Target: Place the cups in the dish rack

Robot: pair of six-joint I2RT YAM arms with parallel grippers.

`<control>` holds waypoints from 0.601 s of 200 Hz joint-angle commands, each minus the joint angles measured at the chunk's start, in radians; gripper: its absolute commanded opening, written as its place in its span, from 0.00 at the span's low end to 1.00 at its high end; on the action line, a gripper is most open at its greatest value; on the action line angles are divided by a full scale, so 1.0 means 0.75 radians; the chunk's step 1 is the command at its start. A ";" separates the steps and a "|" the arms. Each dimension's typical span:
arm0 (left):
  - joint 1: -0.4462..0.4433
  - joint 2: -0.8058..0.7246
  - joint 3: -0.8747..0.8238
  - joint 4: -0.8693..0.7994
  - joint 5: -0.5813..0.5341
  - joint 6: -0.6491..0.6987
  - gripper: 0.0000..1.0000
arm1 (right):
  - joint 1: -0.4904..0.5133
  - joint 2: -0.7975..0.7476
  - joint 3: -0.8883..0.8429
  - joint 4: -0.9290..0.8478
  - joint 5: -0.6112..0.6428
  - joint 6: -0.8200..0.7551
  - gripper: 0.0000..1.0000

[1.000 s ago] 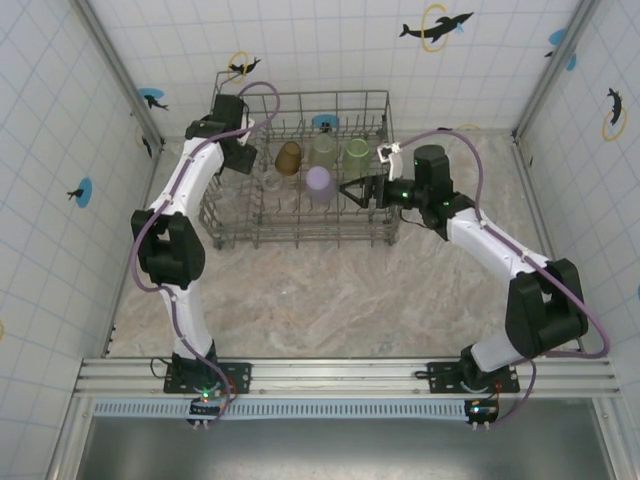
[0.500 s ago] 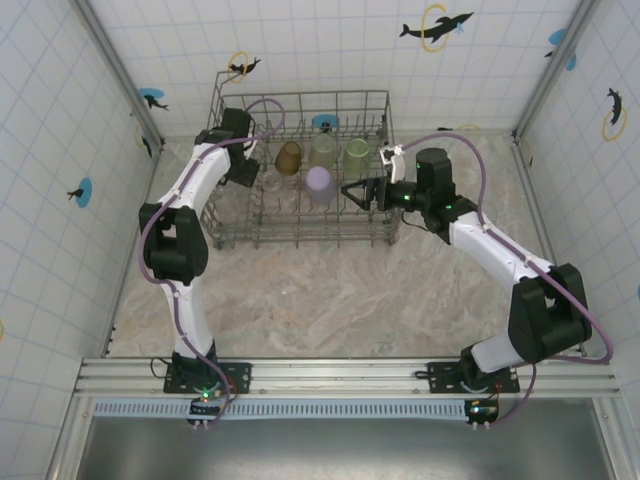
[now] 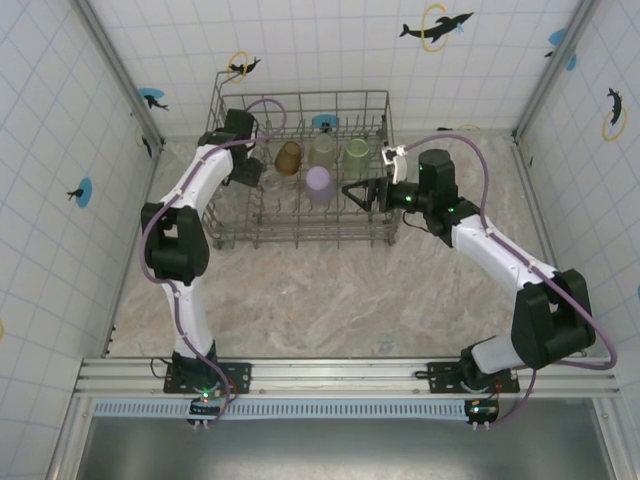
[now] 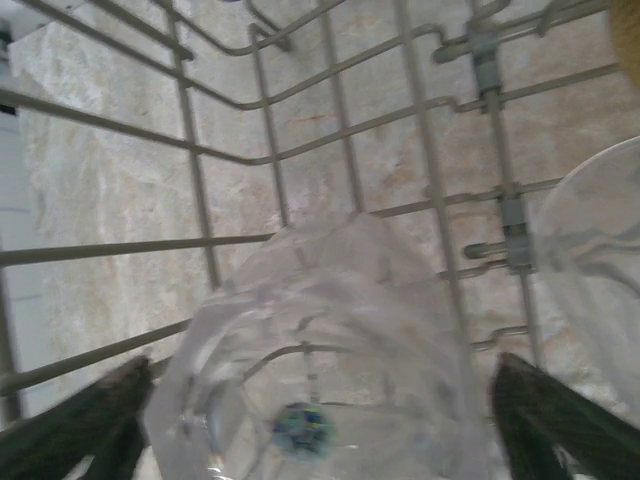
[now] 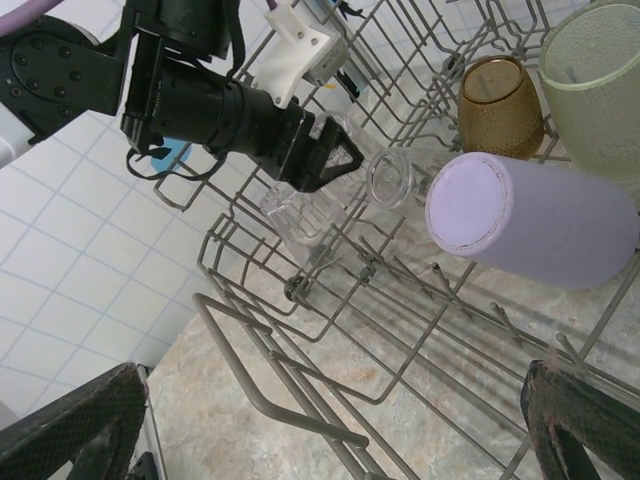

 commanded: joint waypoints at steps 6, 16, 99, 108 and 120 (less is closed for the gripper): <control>0.020 -0.007 0.002 0.048 -0.152 -0.005 0.97 | 0.013 -0.049 -0.020 0.062 -0.001 0.018 0.99; 0.020 -0.022 0.000 0.062 -0.149 -0.004 0.97 | 0.019 -0.050 -0.018 0.062 0.000 0.017 0.99; -0.011 -0.132 0.064 0.140 -0.106 -0.060 0.97 | 0.030 -0.080 0.003 -0.023 0.109 -0.002 0.99; -0.013 -0.155 0.067 0.147 -0.078 -0.069 0.97 | 0.027 -0.081 0.030 -0.095 0.164 -0.022 0.99; -0.015 -0.194 0.066 0.162 -0.048 -0.093 0.97 | 0.022 -0.083 0.085 -0.226 0.261 -0.053 0.99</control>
